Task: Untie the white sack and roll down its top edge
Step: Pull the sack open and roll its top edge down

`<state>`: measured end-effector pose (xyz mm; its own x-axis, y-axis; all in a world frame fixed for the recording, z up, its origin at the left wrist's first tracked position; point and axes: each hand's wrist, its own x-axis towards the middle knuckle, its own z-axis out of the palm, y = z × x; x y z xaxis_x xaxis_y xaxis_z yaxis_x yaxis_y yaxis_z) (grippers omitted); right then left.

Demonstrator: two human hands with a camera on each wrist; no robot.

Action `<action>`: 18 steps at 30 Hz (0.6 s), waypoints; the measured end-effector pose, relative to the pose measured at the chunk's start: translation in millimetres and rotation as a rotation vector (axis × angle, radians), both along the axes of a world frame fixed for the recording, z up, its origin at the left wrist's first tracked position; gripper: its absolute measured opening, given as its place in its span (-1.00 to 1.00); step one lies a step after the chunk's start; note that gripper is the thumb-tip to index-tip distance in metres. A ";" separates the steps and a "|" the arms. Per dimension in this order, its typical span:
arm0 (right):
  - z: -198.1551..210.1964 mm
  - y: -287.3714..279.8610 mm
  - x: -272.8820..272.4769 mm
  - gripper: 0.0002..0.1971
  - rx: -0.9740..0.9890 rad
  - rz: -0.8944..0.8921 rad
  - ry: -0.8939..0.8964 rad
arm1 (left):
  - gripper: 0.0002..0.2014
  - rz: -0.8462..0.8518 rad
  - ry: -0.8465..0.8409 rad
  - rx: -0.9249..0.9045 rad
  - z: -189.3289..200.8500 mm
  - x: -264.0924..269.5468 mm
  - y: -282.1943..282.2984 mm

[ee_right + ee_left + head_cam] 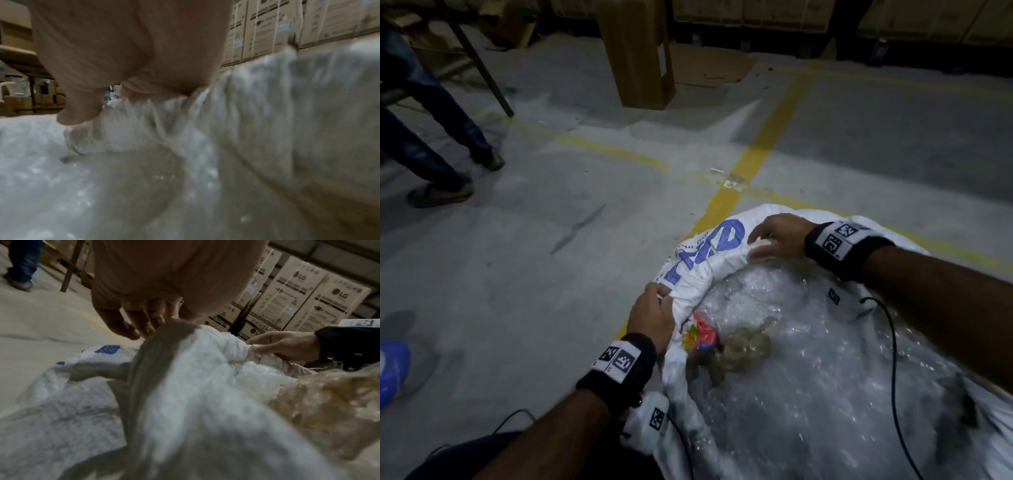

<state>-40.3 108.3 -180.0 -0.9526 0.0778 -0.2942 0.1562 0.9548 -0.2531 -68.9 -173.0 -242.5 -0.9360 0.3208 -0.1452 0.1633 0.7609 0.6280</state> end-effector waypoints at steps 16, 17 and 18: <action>105.9 -28.0 184.4 -0.66 -0.048 -0.392 0.228 | -0.31 -0.091 -0.321 -0.461 23.2 119.7 -50.7; 100.4 -35.3 201.5 -0.64 -0.088 -0.427 0.206 | -0.33 -0.090 -0.332 -0.465 27.4 128.3 -50.2; 92.7 -41.0 217.0 -0.62 -0.148 -0.460 0.181 | -0.34 -0.086 -0.356 -0.457 30.7 136.0 -49.5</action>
